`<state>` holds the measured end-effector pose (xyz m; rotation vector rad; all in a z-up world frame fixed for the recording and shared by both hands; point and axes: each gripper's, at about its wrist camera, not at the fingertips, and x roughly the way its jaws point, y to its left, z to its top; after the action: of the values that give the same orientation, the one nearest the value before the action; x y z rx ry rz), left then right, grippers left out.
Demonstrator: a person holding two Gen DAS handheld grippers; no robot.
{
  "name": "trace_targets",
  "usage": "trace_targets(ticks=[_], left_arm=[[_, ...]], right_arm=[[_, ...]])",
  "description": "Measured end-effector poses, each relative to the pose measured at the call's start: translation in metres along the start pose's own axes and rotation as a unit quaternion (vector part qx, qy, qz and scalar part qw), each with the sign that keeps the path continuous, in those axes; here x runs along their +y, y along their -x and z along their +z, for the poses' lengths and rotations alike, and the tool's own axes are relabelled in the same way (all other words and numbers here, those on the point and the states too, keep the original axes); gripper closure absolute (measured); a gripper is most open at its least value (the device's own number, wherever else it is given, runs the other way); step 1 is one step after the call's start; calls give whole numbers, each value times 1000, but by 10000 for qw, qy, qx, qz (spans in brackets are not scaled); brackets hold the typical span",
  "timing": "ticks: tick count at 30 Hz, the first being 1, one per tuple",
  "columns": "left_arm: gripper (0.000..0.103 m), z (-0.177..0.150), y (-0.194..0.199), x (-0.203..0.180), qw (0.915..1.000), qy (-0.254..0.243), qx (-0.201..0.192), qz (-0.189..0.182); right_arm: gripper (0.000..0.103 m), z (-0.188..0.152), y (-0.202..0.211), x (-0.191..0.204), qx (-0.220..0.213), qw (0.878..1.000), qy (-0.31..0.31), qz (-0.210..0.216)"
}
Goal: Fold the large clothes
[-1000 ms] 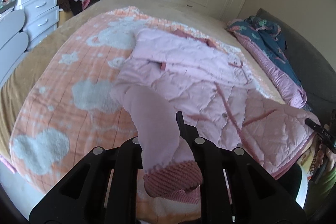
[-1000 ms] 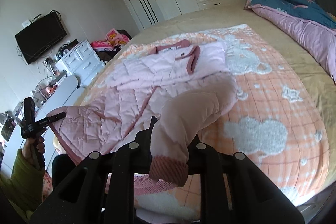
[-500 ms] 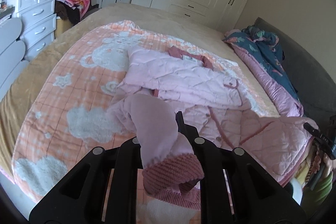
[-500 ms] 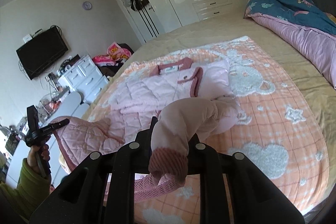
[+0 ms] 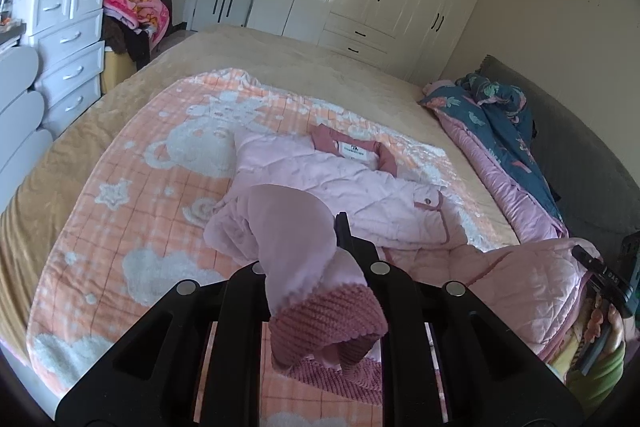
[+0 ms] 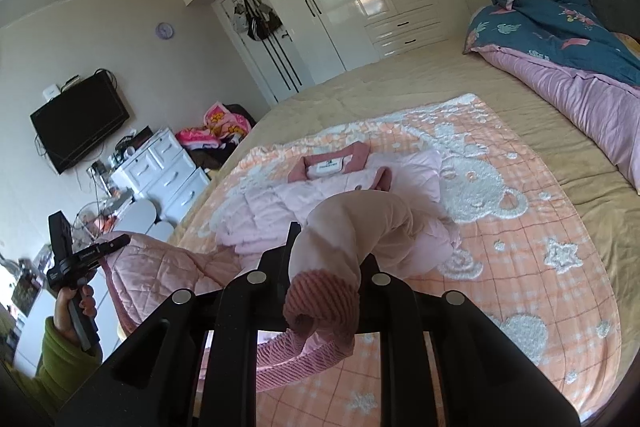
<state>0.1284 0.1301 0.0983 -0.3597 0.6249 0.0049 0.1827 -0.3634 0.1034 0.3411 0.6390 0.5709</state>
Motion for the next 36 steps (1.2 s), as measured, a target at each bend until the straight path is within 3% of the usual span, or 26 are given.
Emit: trace_targets(ticks=[15,36], left_arm=[[95,42,-12,-1,9999,46,-111,35],[95,96,-67,0,9981,-108,-241,560]], right_arm=[[87,43,-14,3,-117,9998,-149,-97],[87,101,-77,-32,-138,9969,-687,-357]])
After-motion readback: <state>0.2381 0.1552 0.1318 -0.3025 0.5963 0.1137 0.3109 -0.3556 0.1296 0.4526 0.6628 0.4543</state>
